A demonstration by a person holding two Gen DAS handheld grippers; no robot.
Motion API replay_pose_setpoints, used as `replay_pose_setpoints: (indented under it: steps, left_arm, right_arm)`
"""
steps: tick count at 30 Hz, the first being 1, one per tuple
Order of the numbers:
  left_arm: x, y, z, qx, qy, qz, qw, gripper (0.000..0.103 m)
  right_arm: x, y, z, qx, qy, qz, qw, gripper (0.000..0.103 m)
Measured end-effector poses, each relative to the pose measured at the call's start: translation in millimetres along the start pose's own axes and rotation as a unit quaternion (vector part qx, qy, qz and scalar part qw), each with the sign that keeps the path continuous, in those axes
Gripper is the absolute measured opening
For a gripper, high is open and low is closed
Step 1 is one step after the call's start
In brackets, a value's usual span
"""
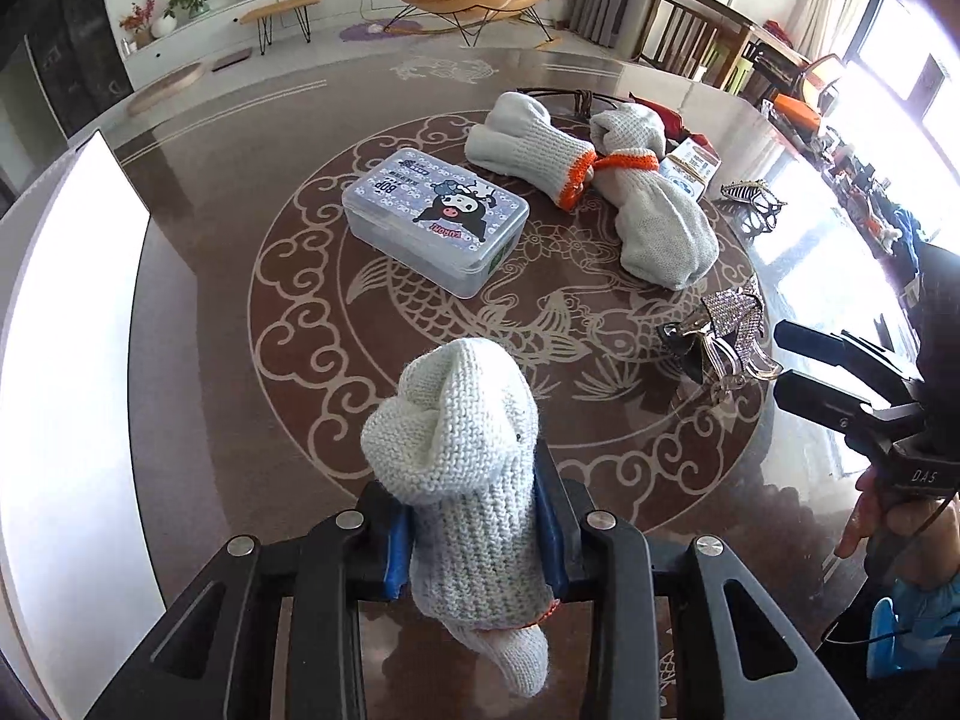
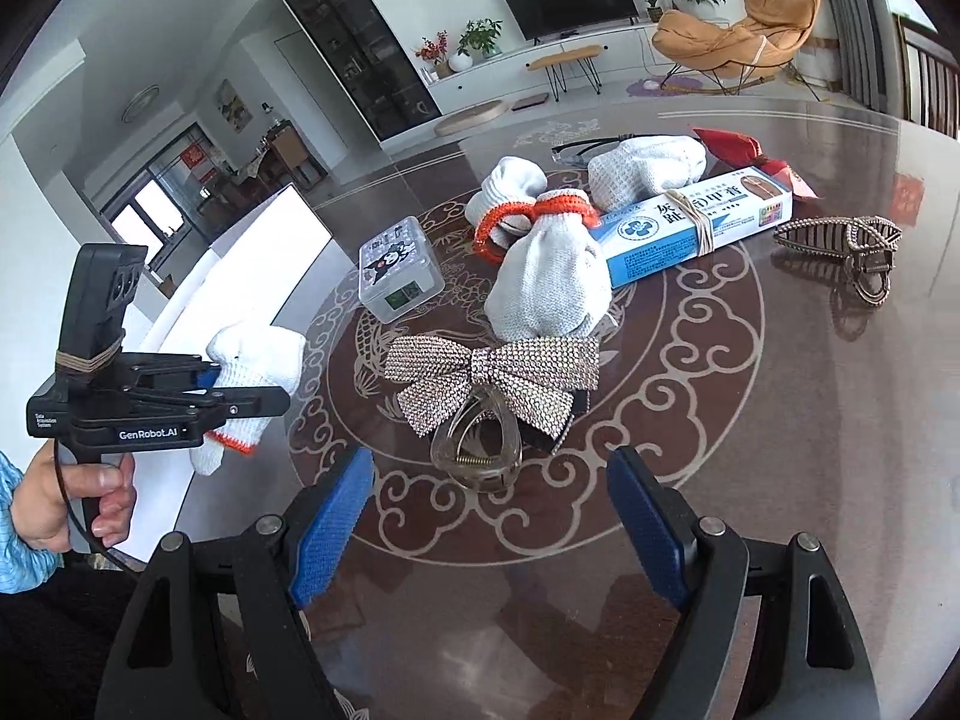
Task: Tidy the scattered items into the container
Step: 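Close the right tool on the rhinestone bow clip while the left tool holds the glove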
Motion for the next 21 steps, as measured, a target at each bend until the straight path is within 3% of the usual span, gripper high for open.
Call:
replay_pose_setpoints:
  steps: [5,9,10,13,14,21]
  left_arm:
    - [-2.5,-19.1,-2.7,-0.016,0.016,-0.042,0.9989,0.034]
    - [-3.8,-21.4,1.2,-0.023,0.014,-0.047,0.9985,0.034]
    - [-4.1,-20.1,2.1,-0.026,0.012,-0.048,0.9985,0.034]
    - [-4.5,-14.1,3.9,-0.026,0.01,-0.036,0.999,0.034]
    - [-4.2,-10.6,4.3,-0.025,0.01,-0.029,0.9992,0.034]
    - [9.0,15.4,-10.7,0.02,0.022,0.032,0.9991,0.034]
  right_arm:
    - [7.6,-6.1,32.4,-0.047,-0.01,-0.012,0.999,0.081]
    - [17.7,1.0,48.5,-0.077,-0.005,0.0,0.997,0.08]
    - [17.6,1.6,50.9,-0.079,-0.009,-0.001,0.997,0.078]
    - [17.0,2.8,46.3,-0.09,-0.006,-0.02,0.996,0.044]
    - [16.3,2.7,42.0,-0.084,-0.004,-0.016,0.996,0.039]
    - [15.7,-9.1,11.4,-0.066,0.02,-0.037,0.997,0.038]
Point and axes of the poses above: each gripper's, at about its wrist camera, not at the fingertips, and z roughly the way its jaws point, y to its right, x to its top, the point moved 9 cm from there along z, roughly the way its jaws point, and after that the axes turned 7 degrees about z, right-handed, at the moved point
